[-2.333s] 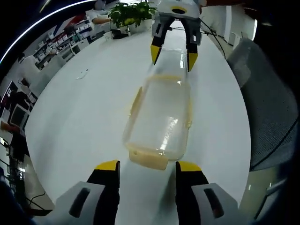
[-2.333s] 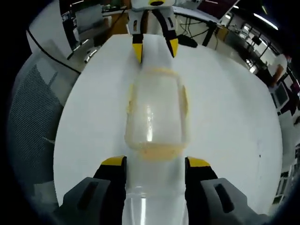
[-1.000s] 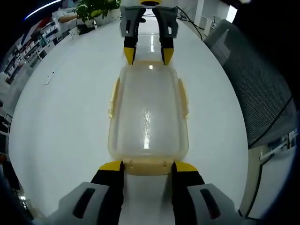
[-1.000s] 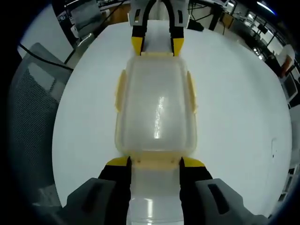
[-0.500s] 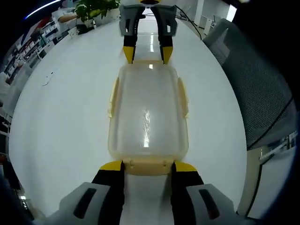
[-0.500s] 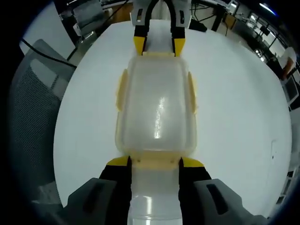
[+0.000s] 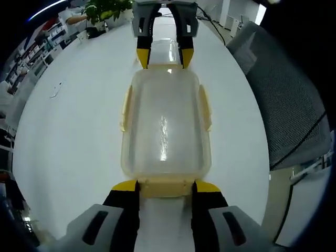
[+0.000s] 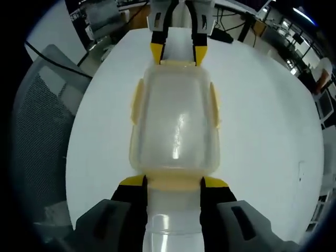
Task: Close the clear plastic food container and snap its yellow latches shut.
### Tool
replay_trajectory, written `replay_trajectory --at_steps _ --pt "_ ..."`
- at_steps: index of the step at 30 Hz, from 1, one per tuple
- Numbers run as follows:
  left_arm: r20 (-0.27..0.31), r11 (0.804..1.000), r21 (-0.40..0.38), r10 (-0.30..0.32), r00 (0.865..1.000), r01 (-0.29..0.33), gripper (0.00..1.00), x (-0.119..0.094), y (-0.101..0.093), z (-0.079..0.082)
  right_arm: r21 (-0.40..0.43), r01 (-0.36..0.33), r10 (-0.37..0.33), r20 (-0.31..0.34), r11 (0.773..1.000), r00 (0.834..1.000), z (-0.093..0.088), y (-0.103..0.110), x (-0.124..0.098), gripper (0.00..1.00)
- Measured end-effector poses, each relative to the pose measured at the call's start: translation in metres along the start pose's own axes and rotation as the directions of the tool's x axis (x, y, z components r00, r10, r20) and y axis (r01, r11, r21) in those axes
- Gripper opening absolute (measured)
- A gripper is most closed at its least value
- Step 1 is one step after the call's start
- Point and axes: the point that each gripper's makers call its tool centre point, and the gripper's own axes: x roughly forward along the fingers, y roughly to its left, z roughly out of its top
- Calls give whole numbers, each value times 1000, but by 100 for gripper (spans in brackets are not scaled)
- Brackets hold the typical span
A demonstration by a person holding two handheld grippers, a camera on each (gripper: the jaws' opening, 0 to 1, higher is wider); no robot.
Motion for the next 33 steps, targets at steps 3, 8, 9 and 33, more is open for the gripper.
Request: replay_trajectory --at_steps 3,8,9,33 --pt "1 1000 -3 8 1000 -8 32 -6 -1 4 -8 7 -7 0 1000 1000 0 0 -6 35" --pt "-1 1000 0 16 1000 -16 32 -15 -3 13 -15 9 -9 2 1000 1000 0 2 -18 36" --pt "0 1000 1 16 1000 -16 32 -16 -3 15 -14 6 -6 2 1000 1000 0 4 -20 36" --pt "3 999 16 34 999 -34 32 -34 -4 83 -13 19 -20 -18 1000 1000 -42 9 -69 36"
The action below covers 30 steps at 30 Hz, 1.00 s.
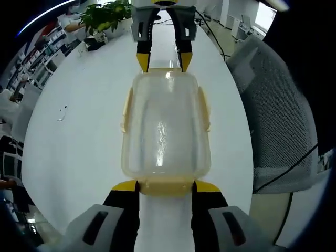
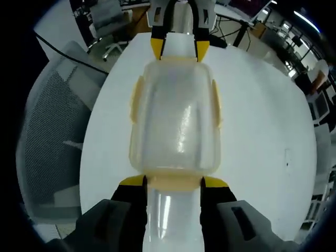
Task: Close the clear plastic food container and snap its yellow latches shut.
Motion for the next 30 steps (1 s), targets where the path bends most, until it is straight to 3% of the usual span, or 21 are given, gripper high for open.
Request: replay_trajectory --at_steps 17,30 --pt "28 1000 4 -8 1000 8 32 17 5 53 19 -7 8 -37 1000 999 -51 1 -22 36" --pt "46 1000 -5 -20 999 20 32 36 9 85 27 -8 10 -67 1000 998 -88 -1 -28 36"
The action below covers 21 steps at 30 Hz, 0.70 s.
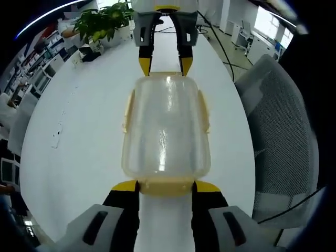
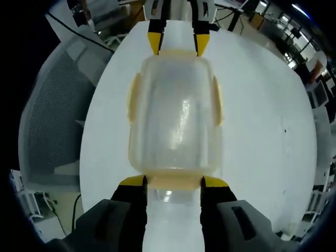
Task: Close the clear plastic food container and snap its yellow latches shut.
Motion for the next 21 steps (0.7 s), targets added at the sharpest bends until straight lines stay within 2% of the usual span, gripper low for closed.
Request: replay_trajectory --at_steps 21 --pt "33 1000 -5 2 999 -2 32 32 11 40 -2 6 -6 -36 1000 999 -52 -10 -1 37"
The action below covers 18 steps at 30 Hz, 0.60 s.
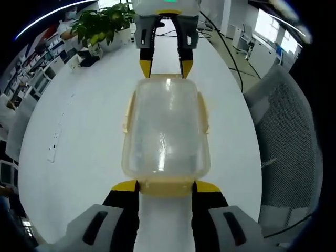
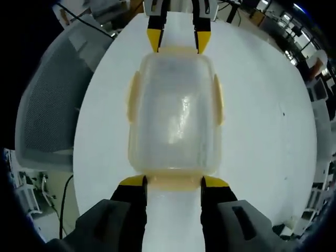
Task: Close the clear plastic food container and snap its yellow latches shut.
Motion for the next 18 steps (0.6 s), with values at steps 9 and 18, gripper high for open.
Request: replay_trajectory --at_steps 9,18 --pt "3 1000 0 -6 1000 6 32 6 2 9 11 -10 10 -8 1000 1000 -11 -2 -2 37" --pt "14 1000 -1 -5 1000 5 33 13 5 20 10 -6 6 -30 1000 1000 -24 -4 -3 37"
